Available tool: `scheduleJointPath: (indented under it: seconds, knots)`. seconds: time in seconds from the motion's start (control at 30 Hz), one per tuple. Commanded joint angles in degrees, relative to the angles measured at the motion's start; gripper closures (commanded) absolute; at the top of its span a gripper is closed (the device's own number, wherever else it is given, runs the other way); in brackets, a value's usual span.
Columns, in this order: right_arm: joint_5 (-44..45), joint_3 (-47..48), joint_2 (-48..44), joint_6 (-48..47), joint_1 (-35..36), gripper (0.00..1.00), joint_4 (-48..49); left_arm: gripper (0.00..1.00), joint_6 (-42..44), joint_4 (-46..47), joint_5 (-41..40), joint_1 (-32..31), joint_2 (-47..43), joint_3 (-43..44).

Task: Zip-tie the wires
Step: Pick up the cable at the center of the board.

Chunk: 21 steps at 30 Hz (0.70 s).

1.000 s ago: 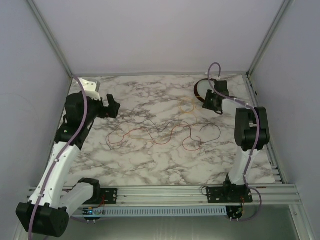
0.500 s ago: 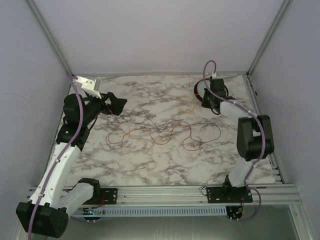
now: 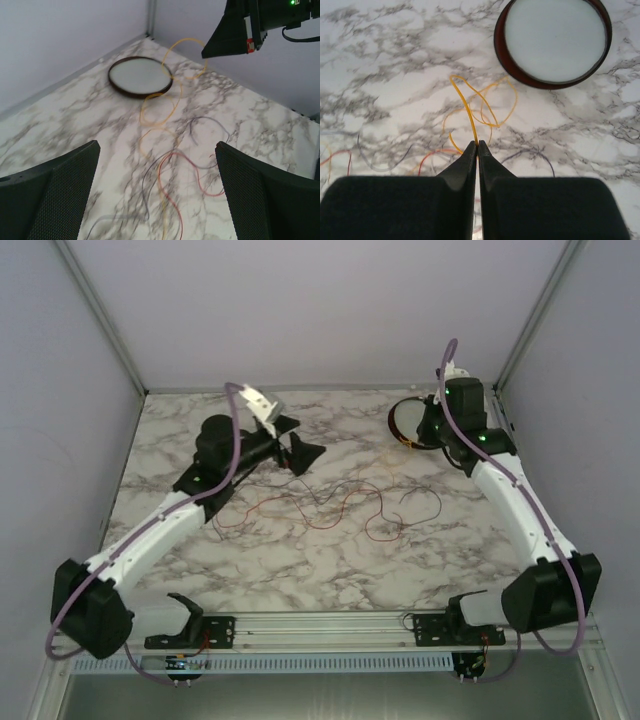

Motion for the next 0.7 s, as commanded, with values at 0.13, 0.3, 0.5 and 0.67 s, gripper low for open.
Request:
scheduleJointPath:
  seconds: [0.13,0.3,0.5,0.67]
  knots:
    - [-5.2,8.0,-7.5,-10.2,0.4,1.0,-18.7,0.0,3.3,11.8,6.1,-8.1,15.6,15.5]
    - [-10.6,10.5,-8.7,-12.7,0.4,1.0,-25.5,0.0,6.0,10.5,7.8,-10.7,25.0,27.0]
    - [-13.0,11.1,-12.2,-14.5,0.4,1.0,-27.2,0.01,11.1,1.6,10.8,-13.6,34.9,39.4]
    - [-13.3,12.8,-13.6,-15.3,0.5,1.0,-28.3,0.09,13.3,-3.4,15.5,-15.1,40.2,45.2]
